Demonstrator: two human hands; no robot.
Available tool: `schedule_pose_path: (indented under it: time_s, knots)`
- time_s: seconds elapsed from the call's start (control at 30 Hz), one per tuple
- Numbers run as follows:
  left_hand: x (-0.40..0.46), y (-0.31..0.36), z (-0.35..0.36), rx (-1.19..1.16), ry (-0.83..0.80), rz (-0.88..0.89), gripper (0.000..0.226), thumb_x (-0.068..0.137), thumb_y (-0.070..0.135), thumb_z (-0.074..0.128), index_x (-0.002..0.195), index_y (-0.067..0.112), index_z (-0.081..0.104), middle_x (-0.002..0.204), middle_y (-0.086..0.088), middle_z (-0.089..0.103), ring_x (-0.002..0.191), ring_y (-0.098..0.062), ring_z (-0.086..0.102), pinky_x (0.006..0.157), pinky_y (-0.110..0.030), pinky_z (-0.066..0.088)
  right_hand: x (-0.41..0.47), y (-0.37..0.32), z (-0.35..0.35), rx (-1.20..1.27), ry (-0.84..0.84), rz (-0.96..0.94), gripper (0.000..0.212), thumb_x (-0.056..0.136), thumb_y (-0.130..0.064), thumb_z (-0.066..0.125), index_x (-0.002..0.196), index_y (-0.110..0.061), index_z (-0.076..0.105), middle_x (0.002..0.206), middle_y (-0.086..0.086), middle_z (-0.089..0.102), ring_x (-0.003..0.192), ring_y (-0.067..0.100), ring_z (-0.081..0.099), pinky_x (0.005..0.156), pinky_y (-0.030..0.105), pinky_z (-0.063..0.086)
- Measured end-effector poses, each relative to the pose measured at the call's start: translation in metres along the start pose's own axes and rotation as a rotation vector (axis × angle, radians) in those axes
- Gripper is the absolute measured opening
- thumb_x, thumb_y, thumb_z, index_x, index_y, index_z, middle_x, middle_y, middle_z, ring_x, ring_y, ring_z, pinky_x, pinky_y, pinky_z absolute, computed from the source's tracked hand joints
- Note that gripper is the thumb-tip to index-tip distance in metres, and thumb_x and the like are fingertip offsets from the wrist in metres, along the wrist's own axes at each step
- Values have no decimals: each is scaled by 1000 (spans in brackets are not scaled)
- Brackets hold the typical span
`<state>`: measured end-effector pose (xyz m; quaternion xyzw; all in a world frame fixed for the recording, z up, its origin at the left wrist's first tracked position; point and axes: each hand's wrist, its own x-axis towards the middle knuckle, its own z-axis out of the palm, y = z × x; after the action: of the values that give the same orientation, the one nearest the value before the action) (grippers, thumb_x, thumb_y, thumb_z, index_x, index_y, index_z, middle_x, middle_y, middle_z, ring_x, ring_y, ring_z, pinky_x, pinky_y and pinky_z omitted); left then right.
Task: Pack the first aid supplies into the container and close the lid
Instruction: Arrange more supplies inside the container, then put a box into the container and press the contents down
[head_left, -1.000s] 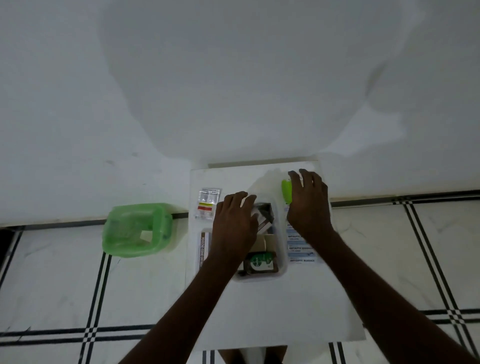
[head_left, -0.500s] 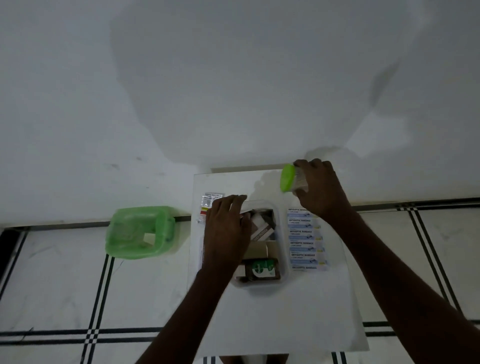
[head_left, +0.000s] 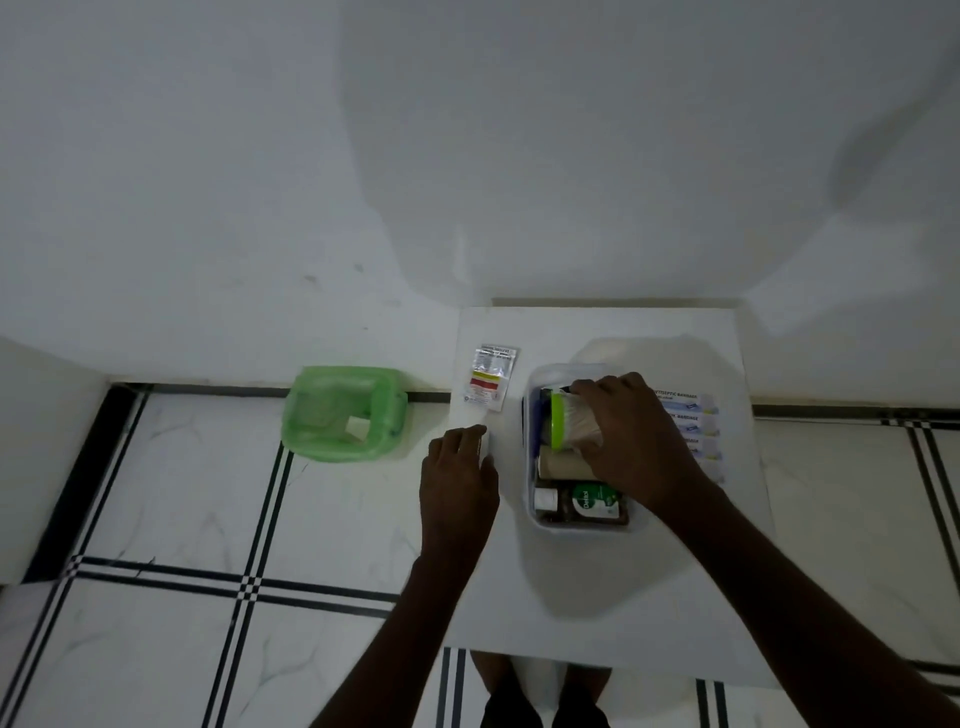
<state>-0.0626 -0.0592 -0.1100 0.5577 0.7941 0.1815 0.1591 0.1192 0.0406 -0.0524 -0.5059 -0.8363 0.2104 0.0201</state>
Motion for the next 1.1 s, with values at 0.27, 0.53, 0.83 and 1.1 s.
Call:
schedule_pose_path:
  time_s: [0.27, 0.53, 0.83, 1.1]
  knots:
    - [2, -2, 11, 54, -87, -71, 52, 84, 19, 69, 132, 13, 52, 128, -11, 54, 108, -31, 54, 83, -41, 51, 6, 1, 14, 53, 19, -1, 65, 80, -28, 72, 139, -15, 48, 136, 8, 58, 123, 28, 49, 104, 39, 36]
    - [8, 9, -6, -182, 74, -140, 46, 78, 11, 69, 121, 16, 53, 114, -6, 56, 94, -27, 61, 72, -35, 52, 0, 0, 5, 162, 69, 20, 60, 83, -23, 70, 139, -13, 49, 138, 10, 57, 128, 29, 48, 109, 41, 35]
    - [8, 88, -46, -663, 17, -19, 63, 77, 26, 82, 132, 24, 51, 110, 5, 70, 94, -7, 68, 80, -23, 58, -17, -8, -26, 668, 248, 247, 21, 90, -31, 62, 103, -18, 68, 93, -2, 72, 85, 15, 69, 77, 39, 59]
    - [10, 96, -23, -282, -100, 295, 44, 91, 26, 44, 131, 12, 59, 123, -9, 68, 116, -24, 62, 100, -40, 52, -27, 26, -24, 404, 427, 265, 22, 92, -27, 61, 100, -7, 68, 88, 10, 76, 72, 23, 74, 58, 27, 57]
